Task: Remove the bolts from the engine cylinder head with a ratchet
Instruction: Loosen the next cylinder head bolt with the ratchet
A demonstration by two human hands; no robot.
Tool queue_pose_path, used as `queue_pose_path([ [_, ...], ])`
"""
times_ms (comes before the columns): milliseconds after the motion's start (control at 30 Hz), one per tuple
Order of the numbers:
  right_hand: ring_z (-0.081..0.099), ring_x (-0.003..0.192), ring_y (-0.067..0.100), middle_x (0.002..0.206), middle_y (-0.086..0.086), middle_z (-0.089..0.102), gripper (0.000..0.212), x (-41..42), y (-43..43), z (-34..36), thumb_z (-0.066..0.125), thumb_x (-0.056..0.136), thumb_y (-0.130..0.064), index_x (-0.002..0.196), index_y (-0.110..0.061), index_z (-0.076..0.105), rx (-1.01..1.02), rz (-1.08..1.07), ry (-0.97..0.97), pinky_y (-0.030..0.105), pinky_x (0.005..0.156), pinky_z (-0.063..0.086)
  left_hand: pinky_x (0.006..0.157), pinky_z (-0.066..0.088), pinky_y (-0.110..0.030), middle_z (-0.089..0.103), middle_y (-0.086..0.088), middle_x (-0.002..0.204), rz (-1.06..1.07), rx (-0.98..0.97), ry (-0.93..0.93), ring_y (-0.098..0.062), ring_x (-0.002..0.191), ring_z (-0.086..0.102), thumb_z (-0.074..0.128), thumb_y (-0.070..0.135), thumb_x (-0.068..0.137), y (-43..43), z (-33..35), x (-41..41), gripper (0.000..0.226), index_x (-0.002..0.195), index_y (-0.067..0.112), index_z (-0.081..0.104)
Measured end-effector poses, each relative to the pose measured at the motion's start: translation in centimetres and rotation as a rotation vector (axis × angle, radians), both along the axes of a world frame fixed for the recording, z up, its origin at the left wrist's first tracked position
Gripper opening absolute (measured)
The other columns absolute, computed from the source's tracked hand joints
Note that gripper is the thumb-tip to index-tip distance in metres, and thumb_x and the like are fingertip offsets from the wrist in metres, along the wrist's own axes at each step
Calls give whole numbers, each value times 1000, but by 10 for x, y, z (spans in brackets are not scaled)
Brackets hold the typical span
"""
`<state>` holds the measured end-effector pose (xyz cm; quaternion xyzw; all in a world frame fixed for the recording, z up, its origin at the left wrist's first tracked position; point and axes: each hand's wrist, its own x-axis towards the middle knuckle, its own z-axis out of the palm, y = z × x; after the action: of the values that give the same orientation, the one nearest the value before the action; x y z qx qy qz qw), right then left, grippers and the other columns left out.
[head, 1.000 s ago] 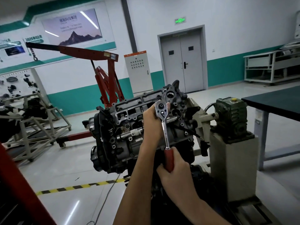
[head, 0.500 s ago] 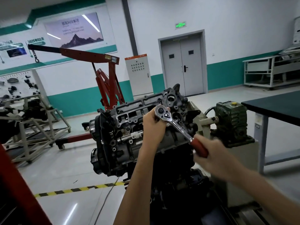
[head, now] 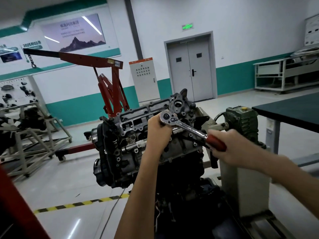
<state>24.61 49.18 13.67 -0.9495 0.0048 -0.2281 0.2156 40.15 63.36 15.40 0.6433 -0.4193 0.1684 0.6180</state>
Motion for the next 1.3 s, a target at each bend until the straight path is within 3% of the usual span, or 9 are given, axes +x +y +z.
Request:
queue_pose_path([
  [100, 52, 49, 14, 66, 4, 55, 22, 3, 2, -6, 64, 78, -7, 90, -19, 51, 31, -26, -26, 28, 52, 50, 50, 29, -15, 43, 17, 46, 23, -50, 2, 1, 49, 34, 59, -3, 87, -2, -3, -4, 51, 53, 30, 41],
  [267, 48, 42, 0, 55, -5, 47, 27, 14, 102, -61, 63, 75, -1, 81, -23, 49, 594, -26, -243, 7, 41, 34, 54, 28, -22, 35, 15, 51, 21, -118, 17, -3, 55, 29, 62, 11, 92, -8, -7, -8, 45, 57, 24, 36],
  [367, 49, 42, 4, 57, -2, 49, 25, 31, 138, -70, 58, 76, 1, 86, -20, 48, 809, 34, -284, 11, 42, 38, 50, 23, -16, 31, 14, 50, 51, -107, -36, -1, 53, 23, 62, 12, 92, -6, -7, -8, 49, 58, 26, 29],
  [433, 46, 40, 3, 56, -3, 47, 29, 25, 124, -65, 59, 76, 1, 81, -25, 46, 737, 51, -245, 11, 41, 36, 50, 24, -16, 33, 15, 49, 30, -96, -21, -1, 52, 25, 63, 12, 92, -6, -6, -7, 50, 56, 27, 31],
  [700, 55, 57, 6, 64, -5, 54, 26, 2, -13, 15, 65, 78, -6, 80, -26, 48, -130, 41, -15, 18, 54, 46, 53, 27, -26, 38, 15, 47, 0, -33, -7, -4, 52, 29, 59, 0, 87, 0, -1, -2, 51, 52, 29, 37],
  [800, 56, 52, 10, 66, -1, 56, 21, 5, -4, 0, 66, 78, -6, 87, -18, 52, -43, 5, -33, 25, 53, 50, 53, 30, -18, 43, 17, 49, -17, -66, 14, -1, 53, 34, 59, -2, 88, 1, -5, -2, 50, 55, 32, 42],
  [933, 46, 39, 3, 52, -6, 46, 29, 8, 74, -56, 65, 73, -1, 82, -24, 50, 409, -64, -232, 8, 40, 33, 51, 28, -15, 38, 17, 49, -11, -106, 31, 0, 52, 30, 62, 9, 92, -3, -7, -8, 48, 55, 29, 38],
  [1067, 50, 43, 3, 67, 3, 50, 30, 35, 137, -76, 59, 80, -5, 106, -12, 47, 742, -26, -206, 11, 43, 38, 51, 26, -16, 32, 16, 50, -27, -117, 25, -2, 53, 26, 63, 11, 92, -3, -6, -8, 50, 56, 30, 34],
  [1300, 53, 47, 6, 62, -4, 53, 29, -2, 17, -17, 64, 76, -1, 92, -22, 53, 111, 23, -14, 14, 49, 45, 52, 28, -20, 38, 15, 47, -35, -36, 30, -2, 51, 29, 60, 0, 88, -5, -3, -2, 47, 53, 23, 40],
])
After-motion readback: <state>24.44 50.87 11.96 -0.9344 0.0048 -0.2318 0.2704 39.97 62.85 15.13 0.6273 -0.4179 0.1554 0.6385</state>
